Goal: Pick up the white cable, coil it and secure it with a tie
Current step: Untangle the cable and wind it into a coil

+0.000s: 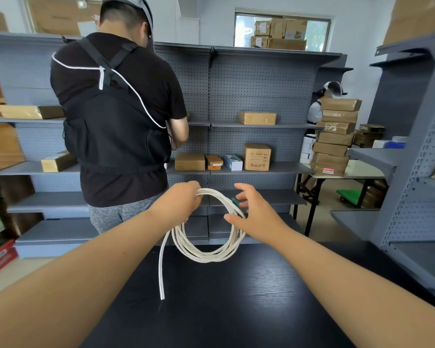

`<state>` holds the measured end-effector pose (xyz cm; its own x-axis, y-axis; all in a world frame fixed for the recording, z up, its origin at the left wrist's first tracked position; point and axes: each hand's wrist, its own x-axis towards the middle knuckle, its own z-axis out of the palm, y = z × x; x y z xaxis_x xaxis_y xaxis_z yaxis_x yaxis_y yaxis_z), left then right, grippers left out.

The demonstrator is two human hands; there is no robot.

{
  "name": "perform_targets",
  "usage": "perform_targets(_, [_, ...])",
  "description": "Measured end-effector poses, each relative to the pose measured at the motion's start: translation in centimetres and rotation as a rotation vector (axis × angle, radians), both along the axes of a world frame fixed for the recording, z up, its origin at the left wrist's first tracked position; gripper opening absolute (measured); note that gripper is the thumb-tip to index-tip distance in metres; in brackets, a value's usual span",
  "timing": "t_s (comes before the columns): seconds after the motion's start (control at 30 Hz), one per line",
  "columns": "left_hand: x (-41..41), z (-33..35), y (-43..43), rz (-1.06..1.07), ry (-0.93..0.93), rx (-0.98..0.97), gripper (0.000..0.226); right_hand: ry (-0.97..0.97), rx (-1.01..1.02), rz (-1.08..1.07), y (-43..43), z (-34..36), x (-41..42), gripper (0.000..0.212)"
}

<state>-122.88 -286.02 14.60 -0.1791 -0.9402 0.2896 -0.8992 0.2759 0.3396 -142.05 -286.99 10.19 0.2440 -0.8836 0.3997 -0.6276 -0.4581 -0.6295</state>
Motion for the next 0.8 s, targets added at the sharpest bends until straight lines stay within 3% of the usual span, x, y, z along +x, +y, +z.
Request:
perform_targets(0.13, [-0.3, 0.2, 0.4, -0.023, -0.1, 0.011, 0.014, 0.085, -0.143, -0.011, 0.2, 0.4, 0.6, 0.069])
perform_targets(0.23, [-0.9, 0.1, 0.6, -0.082, -0.183, -0.012, 0.013, 0.185, -0.098, -0.006, 0.4, 0.5, 1.7, 0.066])
perform_targets(0.4, [-1.3, -0.4, 0.1, -0.167, -0.238, -0.082, 0.012, 0.261, 0.029, -0.026, 0.6, 0.3, 2.4, 0.026])
perform_targets(0.63, [-0.8, -2.2, -0.6, -0.16, 0.102, -0.073, 0.007, 0.191, -0.094, -0.047, 0.6, 0.4, 1.9, 0.019])
perform_targets(0.8, [-1.0, -4.0, -0.8, -0.055, 0.352, -0.025, 0.008, -0.161, -0.051, -0.191, -0.3, 0.1, 1.1, 0.016])
